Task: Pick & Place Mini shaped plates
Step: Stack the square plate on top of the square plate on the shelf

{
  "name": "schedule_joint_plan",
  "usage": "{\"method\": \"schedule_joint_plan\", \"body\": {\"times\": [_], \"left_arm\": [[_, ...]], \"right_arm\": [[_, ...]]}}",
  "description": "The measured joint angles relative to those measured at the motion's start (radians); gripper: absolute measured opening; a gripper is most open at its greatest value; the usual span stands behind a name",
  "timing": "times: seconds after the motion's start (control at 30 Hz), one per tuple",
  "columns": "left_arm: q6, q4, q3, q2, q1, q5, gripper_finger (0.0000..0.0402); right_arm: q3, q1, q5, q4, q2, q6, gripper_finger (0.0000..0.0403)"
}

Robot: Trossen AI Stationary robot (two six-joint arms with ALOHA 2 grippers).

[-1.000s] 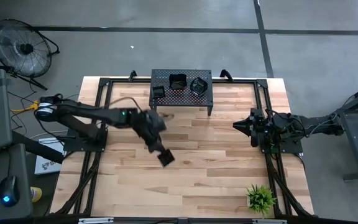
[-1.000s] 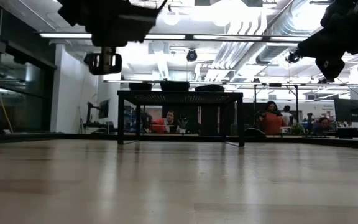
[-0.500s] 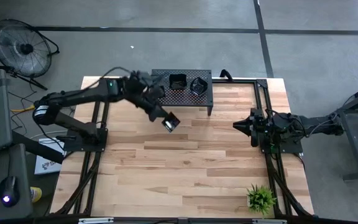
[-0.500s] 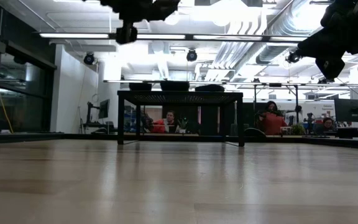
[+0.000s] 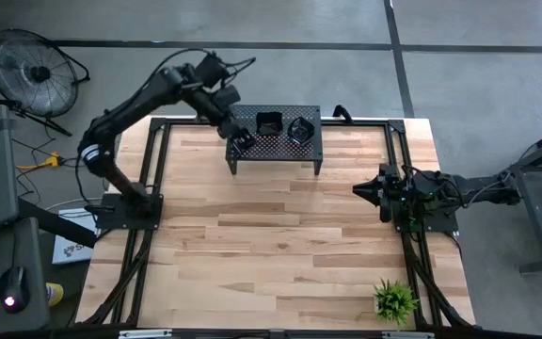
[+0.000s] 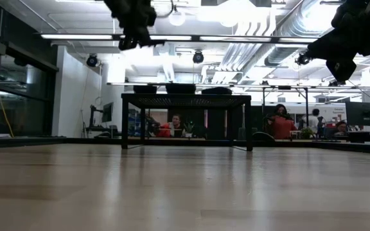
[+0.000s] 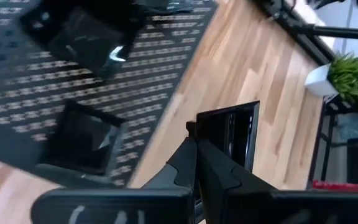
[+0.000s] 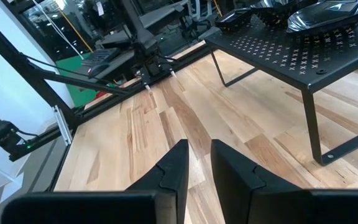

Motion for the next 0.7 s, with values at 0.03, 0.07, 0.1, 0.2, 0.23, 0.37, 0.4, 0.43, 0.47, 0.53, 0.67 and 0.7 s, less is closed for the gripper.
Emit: {"method": "schedule_joint_plan", "body": {"times": [0.03,0.07,0.1,0.2,0.23,0.37,0.4,0.43,0.47,0.53,0.67,0.7], "left_arm": [[0.034,-0.02,0.012,0.018,0.024,0.015,0.0001],[0.068,-0.043,0.022,0.036,0.048,0.026,0.0001],[0.102,-0.065,0.03,0.051,0.071,0.033,0.0001],[0.194,-0.115,0.046,0.096,0.12,0.046,0.0001],[0.223,-0.131,0.048,0.11,0.135,0.046,0.0001],[0.332,-0.159,0.048,0.16,0.17,0.039,0.0001],[0.362,-0.16,0.048,0.172,0.175,0.035,0.0001],[0.392,-0.158,0.048,0.18,0.179,0.032,0.0001],[0.423,-0.158,0.048,0.187,0.181,0.027,0.0001],[0.482,-0.158,0.048,0.195,0.179,0.008,0.0001],[0.588,-0.154,0.048,0.202,0.179,-0.052,0.0001],[0.609,-0.149,0.048,0.201,0.179,-0.058,0.0001]], "right_arm": [[0.0,0.0,0.0,0.0,0.0,0.0,0.0064],[0.0,0.0,0.0,0.0,0.0,0.0,0.0064],[0.0,0.0,0.0,0.0,0.0,0.0,0.0064],[0.0,0.0,0.0,0.0,0.0,0.0,0.0062],[0.0,0.0,0.0,0.0,0.0,0.0,0.0062],[0.0,0.0,0.0,0.0,0.0,0.0,0.0064],[0.0,0.0,0.0,0.0,0.0,0.0,0.0064],[0.0,0.0,0.0,0.0,0.0,0.0,0.0063],[0.0,0.0,0.0,0.0,0.0,0.0,0.0062],[0.0,0.0,0.0,0.0,0.0,0.0,0.0062],[0.0,0.0,0.0,0.0,0.0,0.0,0.0064],[0.0,0.0,0.0,0.0,0.0,0.0,0.0063]]}}
